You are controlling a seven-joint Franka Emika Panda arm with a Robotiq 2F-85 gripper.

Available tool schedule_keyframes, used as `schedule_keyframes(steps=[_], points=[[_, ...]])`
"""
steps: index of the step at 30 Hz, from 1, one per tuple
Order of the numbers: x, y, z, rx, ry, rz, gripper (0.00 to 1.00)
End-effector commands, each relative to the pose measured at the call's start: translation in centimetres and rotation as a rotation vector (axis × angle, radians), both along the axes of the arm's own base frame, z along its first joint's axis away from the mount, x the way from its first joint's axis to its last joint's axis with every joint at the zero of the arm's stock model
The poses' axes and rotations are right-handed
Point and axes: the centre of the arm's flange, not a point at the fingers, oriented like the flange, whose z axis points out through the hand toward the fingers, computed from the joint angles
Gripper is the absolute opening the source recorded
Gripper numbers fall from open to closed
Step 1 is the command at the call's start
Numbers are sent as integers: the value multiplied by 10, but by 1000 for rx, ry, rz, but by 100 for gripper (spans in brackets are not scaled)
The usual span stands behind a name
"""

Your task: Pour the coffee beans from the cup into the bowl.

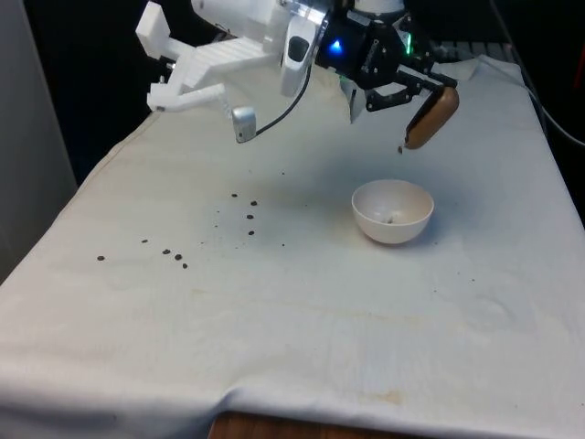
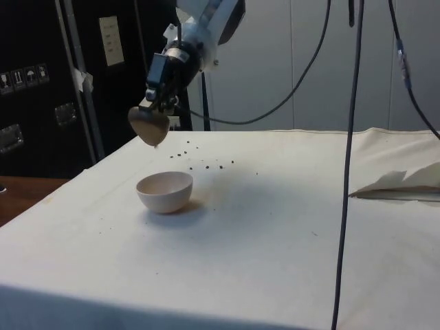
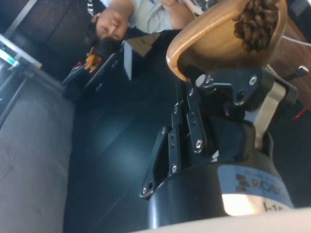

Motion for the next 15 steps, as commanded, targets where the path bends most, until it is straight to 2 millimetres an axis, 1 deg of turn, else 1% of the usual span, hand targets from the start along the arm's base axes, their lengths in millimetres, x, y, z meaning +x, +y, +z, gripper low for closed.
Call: schedule_keyframes(steps=[1, 15], points=[[0, -1, -1, 7, 2, 1, 0], [-3, -11, -3, 135, 8, -12, 0]])
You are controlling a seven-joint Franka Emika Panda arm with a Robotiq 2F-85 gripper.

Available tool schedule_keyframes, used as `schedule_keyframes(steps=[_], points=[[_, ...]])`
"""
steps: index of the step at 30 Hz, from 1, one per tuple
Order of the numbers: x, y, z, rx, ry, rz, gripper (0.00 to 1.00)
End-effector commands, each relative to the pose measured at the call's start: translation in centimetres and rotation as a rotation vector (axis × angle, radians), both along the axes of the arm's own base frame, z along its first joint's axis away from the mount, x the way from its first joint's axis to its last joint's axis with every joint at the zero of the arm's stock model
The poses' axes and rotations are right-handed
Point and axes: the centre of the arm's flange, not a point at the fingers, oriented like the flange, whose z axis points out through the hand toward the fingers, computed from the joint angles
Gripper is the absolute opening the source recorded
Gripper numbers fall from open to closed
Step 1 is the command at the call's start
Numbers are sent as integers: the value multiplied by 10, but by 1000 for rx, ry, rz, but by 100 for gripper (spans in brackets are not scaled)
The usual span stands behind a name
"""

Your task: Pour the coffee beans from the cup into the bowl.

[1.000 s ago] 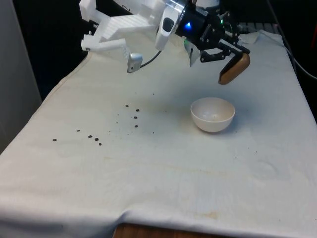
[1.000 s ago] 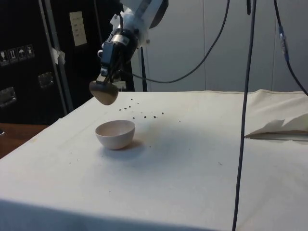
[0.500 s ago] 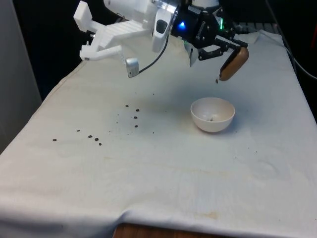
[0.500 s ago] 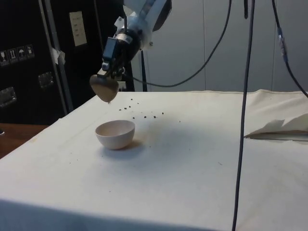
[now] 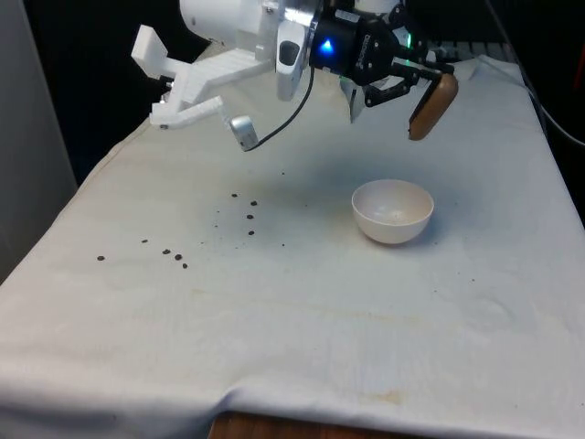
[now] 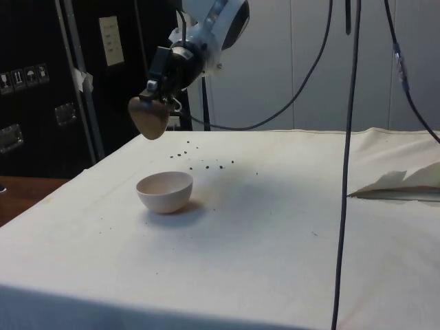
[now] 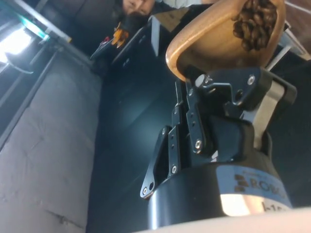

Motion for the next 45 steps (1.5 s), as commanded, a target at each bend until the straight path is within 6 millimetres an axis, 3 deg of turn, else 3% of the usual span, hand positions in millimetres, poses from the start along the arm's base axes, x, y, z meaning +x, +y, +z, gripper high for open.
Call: schedule_keyframes(steps=[1, 29, 45], points=[[1, -1, 0, 18, 2, -1, 0], [-2, -16, -5, 213, 5, -24, 0], [-2, -39, -4, 329, -4, -29, 0]])
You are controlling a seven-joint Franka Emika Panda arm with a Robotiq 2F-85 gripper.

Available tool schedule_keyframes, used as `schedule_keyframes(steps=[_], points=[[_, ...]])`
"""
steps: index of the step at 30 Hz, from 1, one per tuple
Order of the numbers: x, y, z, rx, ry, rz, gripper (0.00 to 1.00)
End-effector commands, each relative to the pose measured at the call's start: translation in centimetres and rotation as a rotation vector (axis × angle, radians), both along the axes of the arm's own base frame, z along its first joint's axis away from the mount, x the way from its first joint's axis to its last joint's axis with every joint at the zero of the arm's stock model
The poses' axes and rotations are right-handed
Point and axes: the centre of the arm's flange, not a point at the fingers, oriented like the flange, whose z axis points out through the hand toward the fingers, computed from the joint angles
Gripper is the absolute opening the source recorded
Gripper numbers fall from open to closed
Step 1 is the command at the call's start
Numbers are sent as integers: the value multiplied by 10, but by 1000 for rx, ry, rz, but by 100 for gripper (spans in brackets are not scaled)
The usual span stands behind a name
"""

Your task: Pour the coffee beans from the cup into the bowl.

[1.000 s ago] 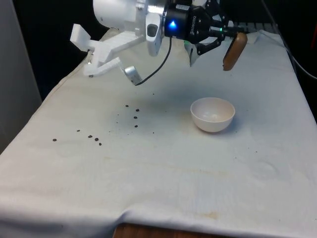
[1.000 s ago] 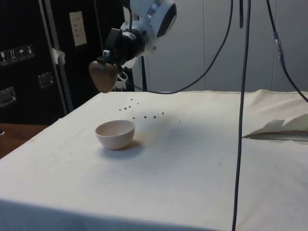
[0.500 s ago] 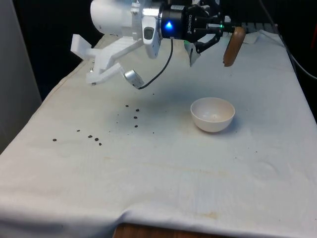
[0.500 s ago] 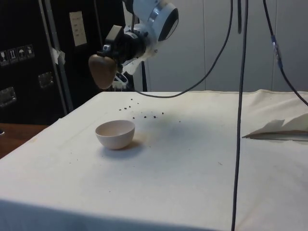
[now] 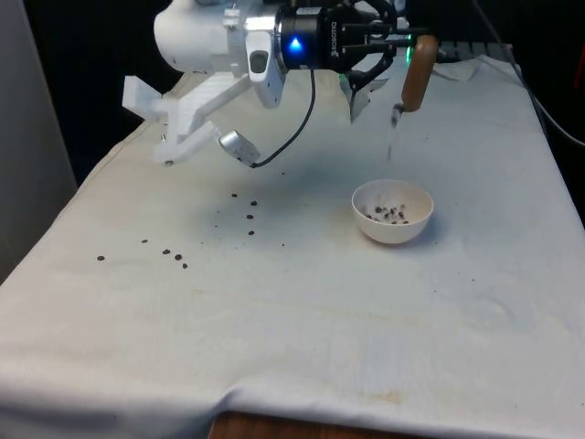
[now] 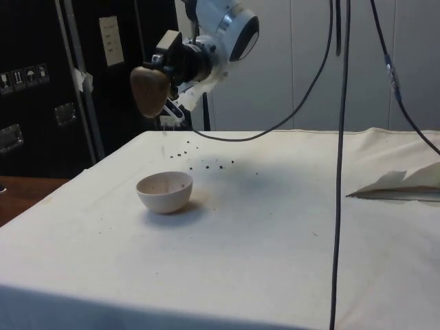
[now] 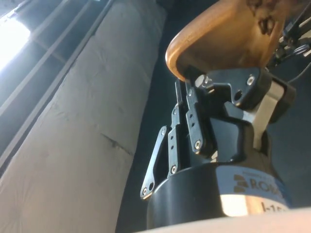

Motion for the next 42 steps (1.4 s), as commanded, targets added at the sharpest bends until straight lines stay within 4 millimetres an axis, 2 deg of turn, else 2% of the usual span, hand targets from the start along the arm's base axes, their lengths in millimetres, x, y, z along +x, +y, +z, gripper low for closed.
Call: schedule_keyframes(steps=[1, 13, 34, 42], points=[[0, 0, 0, 7, -1, 1, 0], [1, -11, 1, 86, -8, -6, 0], [4, -7, 1, 97, -17, 1, 0], [7, -3, 14, 70, 10, 5, 0]])
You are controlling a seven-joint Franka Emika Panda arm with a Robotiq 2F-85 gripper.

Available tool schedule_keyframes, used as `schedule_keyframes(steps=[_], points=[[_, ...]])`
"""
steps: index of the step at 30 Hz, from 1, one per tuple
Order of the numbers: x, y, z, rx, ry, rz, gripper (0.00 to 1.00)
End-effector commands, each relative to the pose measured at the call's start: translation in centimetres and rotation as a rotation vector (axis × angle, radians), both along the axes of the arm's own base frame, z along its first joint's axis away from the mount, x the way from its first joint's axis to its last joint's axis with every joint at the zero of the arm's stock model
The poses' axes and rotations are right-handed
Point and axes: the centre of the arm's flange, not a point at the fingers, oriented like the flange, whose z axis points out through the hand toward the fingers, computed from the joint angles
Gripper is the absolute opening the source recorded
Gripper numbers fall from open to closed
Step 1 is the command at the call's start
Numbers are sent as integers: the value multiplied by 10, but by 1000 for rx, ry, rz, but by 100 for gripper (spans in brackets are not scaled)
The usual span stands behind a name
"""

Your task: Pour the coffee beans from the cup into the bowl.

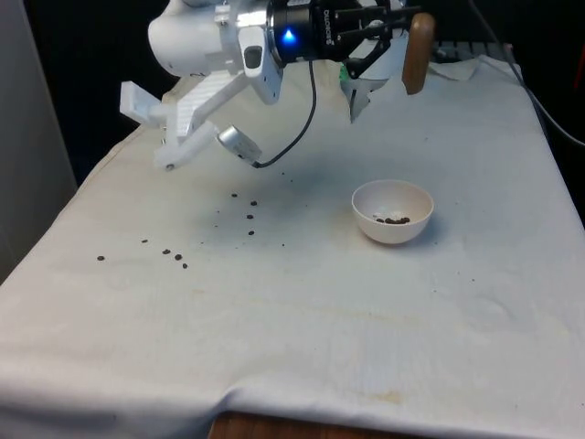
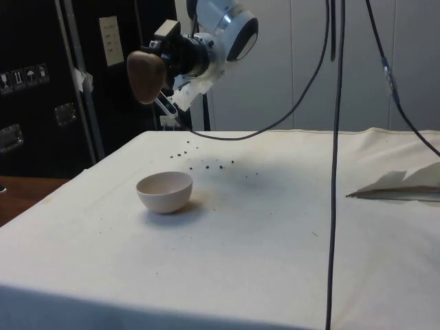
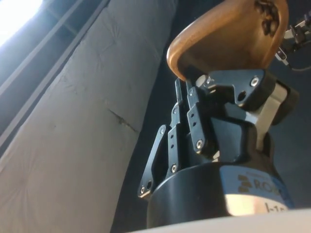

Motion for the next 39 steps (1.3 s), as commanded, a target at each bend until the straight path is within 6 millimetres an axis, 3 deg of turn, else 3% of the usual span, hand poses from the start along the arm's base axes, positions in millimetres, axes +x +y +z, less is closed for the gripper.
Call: schedule_keyframes(steps=[1, 39], points=[[0, 0, 2, -3, 2, 1, 0], [15, 14, 3, -30, 191, 27, 0]])
